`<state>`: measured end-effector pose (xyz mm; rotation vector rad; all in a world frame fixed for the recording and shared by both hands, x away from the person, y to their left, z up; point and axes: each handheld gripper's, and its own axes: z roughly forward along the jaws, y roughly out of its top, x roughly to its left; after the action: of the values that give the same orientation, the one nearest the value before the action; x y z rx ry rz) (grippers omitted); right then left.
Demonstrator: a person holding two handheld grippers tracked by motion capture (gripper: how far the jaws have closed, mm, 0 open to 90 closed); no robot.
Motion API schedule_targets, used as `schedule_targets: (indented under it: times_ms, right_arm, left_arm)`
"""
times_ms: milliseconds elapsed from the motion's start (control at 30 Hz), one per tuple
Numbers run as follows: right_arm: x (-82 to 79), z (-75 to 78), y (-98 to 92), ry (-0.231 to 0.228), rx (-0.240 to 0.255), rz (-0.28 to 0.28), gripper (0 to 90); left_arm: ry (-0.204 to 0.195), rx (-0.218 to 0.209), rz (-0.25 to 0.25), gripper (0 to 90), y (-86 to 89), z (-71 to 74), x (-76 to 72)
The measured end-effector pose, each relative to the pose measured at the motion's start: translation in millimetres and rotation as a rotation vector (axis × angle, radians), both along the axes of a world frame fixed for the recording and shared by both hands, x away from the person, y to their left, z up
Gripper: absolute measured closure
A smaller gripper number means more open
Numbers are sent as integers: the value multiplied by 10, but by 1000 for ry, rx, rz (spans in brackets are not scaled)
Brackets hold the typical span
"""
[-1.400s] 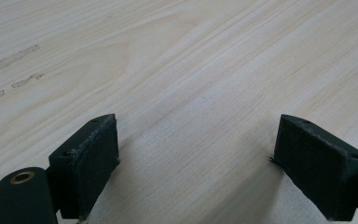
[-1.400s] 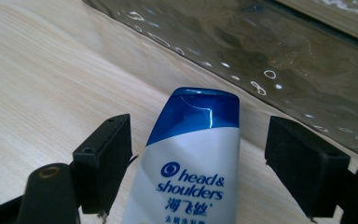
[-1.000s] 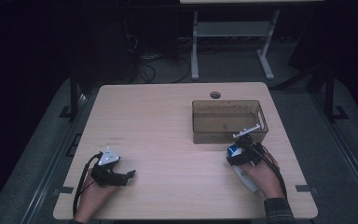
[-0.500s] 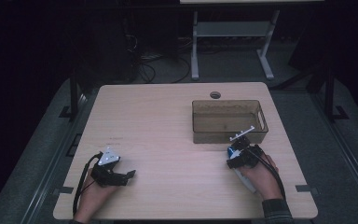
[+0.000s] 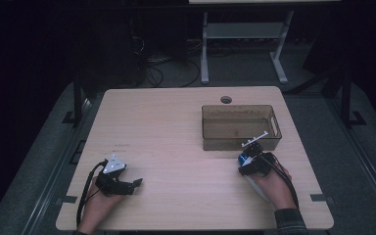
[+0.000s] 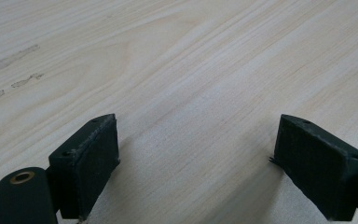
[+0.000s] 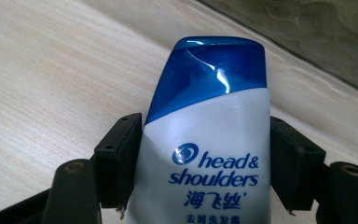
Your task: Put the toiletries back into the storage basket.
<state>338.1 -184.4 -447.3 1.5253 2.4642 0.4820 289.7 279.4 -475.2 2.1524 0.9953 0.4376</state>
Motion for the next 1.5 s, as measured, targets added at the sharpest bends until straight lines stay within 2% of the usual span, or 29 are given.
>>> schedule_targets:
  times_ms: [167, 200, 300, 333, 567, 667, 700, 833, 1067, 1167, 1500]
  right_arm:
    - [2, 8, -41, 4, 32, -13, 338]
    - [-6, 30, -69, -7, 57, -13, 338]
    - [-15, 53, -92, -18, 75, -13, 339]
    - [-25, 76, -132, -32, 110, -13, 338]
    - [-74, 136, -199, -73, 158, -5, 340]
    - [-113, 189, -250, -103, 202, -1, 340]
    - [-113, 189, -250, -103, 202, -1, 340]
    - [-159, 255, -330, -129, 259, -2, 341]
    - [-220, 338, -412, -170, 293, -6, 341]
    - [-261, 401, -474, -197, 337, -13, 342]
    - [-326, 479, -572, -243, 370, -36, 343]
  left_arm:
    - [0, 0, 0, 126, 0, 0, 0]
    - [0, 0, 0, 126, 0, 0, 0]
    - [0, 0, 0, 126, 0, 0, 0]
    - [0, 1, 0, 126, 0, 0, 0]
    - [0, 4, -2, 126, 2, 1, 1]
    - [0, 4, -2, 126, 2, 1, 1]
    - [0, 4, -2, 126, 2, 1, 1]
    - [-1, 0, -1, 126, -1, 0, 0]
    - [-1, 1, -3, 126, 0, 1, 0]
    - [-2, 1, -3, 127, -1, 0, -1]
    - [-1, 2, -5, 127, 0, 1, -1]
